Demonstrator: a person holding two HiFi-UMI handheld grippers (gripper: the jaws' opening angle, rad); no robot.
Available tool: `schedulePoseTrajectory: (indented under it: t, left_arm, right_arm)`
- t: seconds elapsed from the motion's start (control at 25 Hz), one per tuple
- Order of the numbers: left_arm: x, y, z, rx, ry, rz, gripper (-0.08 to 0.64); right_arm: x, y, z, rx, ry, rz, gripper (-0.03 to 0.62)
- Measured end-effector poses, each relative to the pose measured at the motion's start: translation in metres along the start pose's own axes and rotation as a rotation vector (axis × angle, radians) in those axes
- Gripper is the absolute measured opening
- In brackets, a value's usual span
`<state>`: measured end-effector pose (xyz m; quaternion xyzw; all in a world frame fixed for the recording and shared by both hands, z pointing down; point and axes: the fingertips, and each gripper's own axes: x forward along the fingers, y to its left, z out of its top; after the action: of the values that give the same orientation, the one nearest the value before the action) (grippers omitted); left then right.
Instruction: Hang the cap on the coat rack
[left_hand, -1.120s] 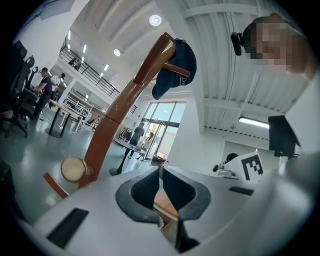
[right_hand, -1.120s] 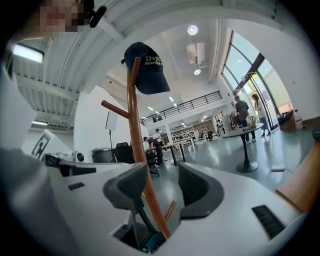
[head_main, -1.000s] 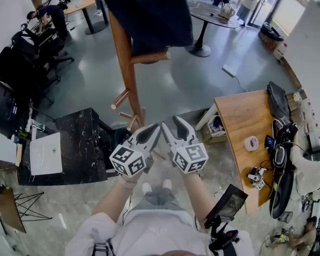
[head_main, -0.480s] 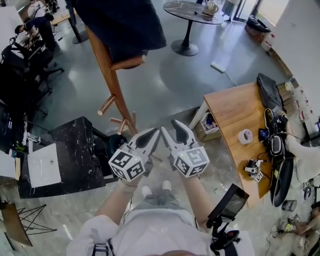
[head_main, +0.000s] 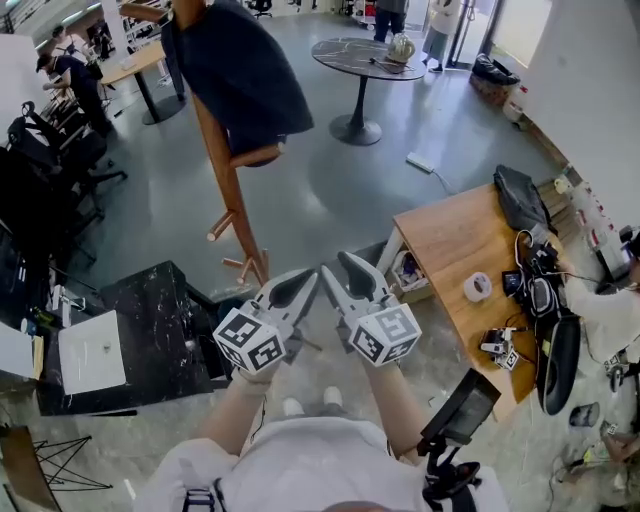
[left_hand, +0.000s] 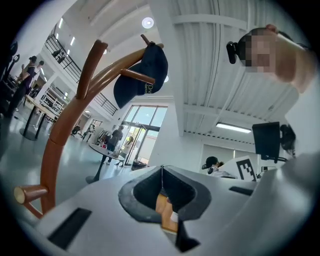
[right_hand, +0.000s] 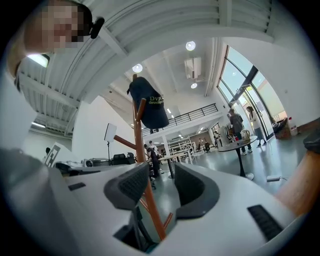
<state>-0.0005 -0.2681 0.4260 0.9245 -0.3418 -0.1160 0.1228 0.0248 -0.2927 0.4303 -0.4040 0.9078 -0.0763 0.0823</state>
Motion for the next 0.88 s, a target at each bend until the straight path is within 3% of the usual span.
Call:
schedulePoseTrajectory:
  t: [0.4,0.88]
  left_arm:
    - [-0.021,-0.041,0.050,0.082,-0.059,-0.059,0.009]
    - [-0.025,-0.049,0.057,0.108,-0.094,-0.112,0.009]
  right_arm:
    - [-0.016,0.044,0.050,-0.054,-0.088,0.097,0.149]
    - [-0.022,0.063,0.059,-0.070,-0.120,0.148,0.065]
